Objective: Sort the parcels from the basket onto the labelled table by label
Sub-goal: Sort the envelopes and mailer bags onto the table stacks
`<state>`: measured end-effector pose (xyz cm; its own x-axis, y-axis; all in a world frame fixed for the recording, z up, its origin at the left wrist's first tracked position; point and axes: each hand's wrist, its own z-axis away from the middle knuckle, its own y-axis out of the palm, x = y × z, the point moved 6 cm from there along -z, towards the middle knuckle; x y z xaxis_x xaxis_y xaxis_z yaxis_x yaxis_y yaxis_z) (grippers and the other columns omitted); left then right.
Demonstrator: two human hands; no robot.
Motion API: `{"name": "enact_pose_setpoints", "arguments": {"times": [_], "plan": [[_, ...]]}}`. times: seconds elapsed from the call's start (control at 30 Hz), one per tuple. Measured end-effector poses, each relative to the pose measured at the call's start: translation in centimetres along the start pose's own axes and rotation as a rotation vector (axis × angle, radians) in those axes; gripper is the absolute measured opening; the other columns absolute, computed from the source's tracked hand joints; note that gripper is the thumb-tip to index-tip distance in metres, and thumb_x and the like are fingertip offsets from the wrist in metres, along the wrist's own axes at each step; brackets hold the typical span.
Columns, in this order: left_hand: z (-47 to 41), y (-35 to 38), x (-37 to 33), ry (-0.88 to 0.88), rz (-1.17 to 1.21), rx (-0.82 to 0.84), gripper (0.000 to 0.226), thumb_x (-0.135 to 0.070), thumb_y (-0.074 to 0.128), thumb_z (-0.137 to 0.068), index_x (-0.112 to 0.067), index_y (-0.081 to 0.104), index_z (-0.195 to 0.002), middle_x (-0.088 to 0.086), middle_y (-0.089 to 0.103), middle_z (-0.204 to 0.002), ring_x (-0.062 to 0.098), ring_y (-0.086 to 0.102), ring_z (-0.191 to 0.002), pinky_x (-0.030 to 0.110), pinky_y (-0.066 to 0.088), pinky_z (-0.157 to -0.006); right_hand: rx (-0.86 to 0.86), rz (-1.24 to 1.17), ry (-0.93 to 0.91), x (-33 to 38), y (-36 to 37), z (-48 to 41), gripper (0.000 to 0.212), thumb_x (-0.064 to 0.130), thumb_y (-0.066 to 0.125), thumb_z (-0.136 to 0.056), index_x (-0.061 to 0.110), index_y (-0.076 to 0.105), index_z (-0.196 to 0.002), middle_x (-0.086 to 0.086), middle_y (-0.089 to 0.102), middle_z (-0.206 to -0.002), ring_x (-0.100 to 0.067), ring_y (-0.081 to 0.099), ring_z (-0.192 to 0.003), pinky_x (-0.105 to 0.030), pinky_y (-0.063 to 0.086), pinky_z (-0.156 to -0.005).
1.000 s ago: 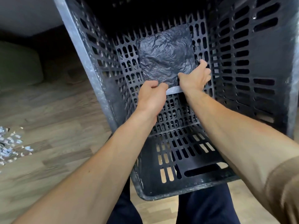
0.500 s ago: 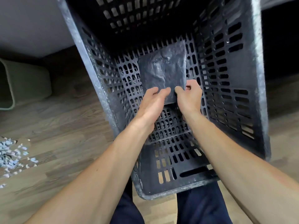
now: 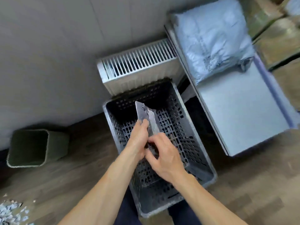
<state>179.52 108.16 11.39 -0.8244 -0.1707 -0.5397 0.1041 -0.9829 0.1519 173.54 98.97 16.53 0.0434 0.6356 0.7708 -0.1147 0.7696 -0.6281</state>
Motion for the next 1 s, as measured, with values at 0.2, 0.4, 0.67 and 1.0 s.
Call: {"name": "enact_pose_setpoints", "arguments": {"times": [0.2, 0.4, 0.67, 1.0], "plan": [[11.0, -0.2, -7.6, 0.133, 0.105, 0.167, 0.035, -0.031, 0.042, -0.112, -0.017, 0.060, -0.138, 0.010, 0.074, -0.125, 0.032, 0.069, -0.118, 0.056, 0.049, -0.108, -0.265, -0.123, 0.154, 4.8, -9.9, 1.8, 0.023, 0.032, 0.061, -0.101, 0.022, 0.061, -0.122, 0.013, 0.057, -0.114, -0.003, 0.057, -0.106, -0.018, 0.045, -0.089], [21.0, 0.6, -12.4, 0.271, 0.148, 0.279, 0.044, -0.032, 0.055, -0.101, -0.012, 0.060, -0.140, 0.016, 0.069, -0.132, 0.035, 0.066, -0.123, 0.055, 0.043, -0.114, -0.143, -0.887, 0.500, 4.1, -15.2, -0.2, 0.029, 0.034, 0.048, -0.108, 0.017, 0.065, -0.125, 0.000, 0.071, -0.121, -0.021, 0.063, -0.120, -0.033, 0.051, -0.094], [31.4, 3.8, -13.8, 0.489, 0.193, 0.204, 0.044, -0.030, 0.058, -0.093, -0.009, 0.066, -0.130, 0.017, 0.072, -0.125, 0.032, 0.074, -0.106, 0.041, 0.062, -0.084, 0.206, -0.977, 0.234, 9.8, -24.3, 1.2, 0.021, -0.002, 0.062, -0.095, -0.004, 0.066, -0.115, -0.024, 0.074, -0.107, -0.029, 0.071, -0.087, -0.037, 0.062, -0.075], [38.9, 1.4, -20.8, 0.829, -0.192, 0.095, 0.081, -0.057, 0.091, -0.064, -0.015, 0.068, -0.129, 0.017, 0.072, -0.125, 0.026, 0.072, -0.105, 0.043, 0.055, -0.096, 0.168, 0.005, -0.391, 21.9, -37.9, 2.3, 0.005, 0.019, 0.063, -0.089, 0.016, 0.067, -0.089, -0.004, 0.068, -0.081, -0.022, 0.064, -0.077, -0.044, 0.054, -0.071]]}}
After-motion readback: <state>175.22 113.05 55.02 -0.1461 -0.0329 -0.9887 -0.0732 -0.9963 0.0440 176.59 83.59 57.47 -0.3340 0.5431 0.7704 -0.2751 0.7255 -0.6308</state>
